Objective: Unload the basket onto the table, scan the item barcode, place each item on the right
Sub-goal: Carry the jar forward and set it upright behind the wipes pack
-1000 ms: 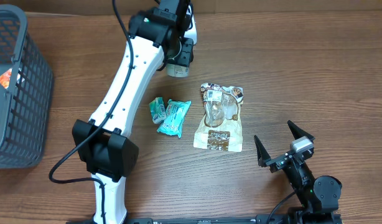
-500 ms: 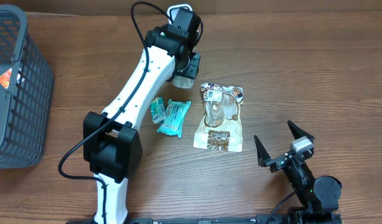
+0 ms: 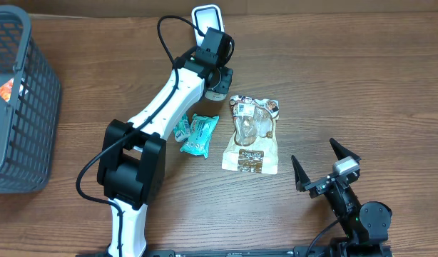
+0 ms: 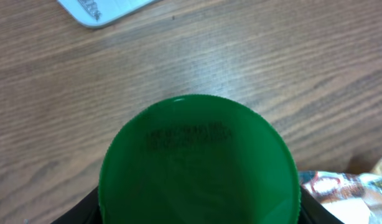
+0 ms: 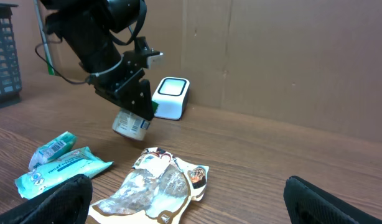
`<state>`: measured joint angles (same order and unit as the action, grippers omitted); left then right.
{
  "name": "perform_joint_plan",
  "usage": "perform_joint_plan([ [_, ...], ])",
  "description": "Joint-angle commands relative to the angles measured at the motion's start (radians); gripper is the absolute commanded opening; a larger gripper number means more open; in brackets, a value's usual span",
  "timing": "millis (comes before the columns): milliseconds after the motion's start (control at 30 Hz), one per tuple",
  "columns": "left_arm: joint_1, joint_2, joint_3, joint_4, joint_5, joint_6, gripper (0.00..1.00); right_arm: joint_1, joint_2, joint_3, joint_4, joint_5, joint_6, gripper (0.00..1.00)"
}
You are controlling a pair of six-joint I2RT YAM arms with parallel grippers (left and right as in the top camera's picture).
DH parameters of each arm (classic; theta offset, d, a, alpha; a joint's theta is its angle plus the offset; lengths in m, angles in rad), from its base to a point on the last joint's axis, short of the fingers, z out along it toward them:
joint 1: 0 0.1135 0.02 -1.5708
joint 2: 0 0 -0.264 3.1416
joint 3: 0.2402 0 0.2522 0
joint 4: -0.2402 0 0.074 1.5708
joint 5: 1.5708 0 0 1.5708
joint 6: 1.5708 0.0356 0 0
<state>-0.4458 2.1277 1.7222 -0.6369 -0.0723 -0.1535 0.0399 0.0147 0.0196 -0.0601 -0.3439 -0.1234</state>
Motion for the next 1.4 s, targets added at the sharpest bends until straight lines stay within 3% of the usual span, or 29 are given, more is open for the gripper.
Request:
perform_joint_plan([
  [0, -0.012, -0.003, -0.039, 0.056, -0.024, 0.019, 0.47, -0.001, -0.012, -0.012, 0.006, -0.006, 0.007, 1.0],
  [533, -0.031, -0.003, -0.216, 0.083, -0.032, 0.015, 0.48, -0.001, -0.012, -0.012, 0.006, -0.006, 0.007, 1.0],
  [1000, -0.032, -0.003, -0.218, -0.018, -0.031, -0.02, 0.56, -0.001, -0.012, -0.012, 0.006, -0.006, 0.007, 1.0],
  [1100, -0.032, -0.003, -0.218, -0.018, -0.031, -0.027, 0.61, -0.001, -0.012, -0.012, 0.007, -0.006, 0.007, 1.0],
  [1267, -0.032, -0.004, -0.217, -0.026, -0.031, -0.027, 0.83, -0.001, -0.012, -0.012, 0.006, -0.006, 0.007, 1.0],
  [1367, -0.032, -0.019, -0.209, -0.045, -0.031, -0.026, 0.87, -0.001, -0.012, -0.012, 0.006, -0.006, 0.007, 1.0],
])
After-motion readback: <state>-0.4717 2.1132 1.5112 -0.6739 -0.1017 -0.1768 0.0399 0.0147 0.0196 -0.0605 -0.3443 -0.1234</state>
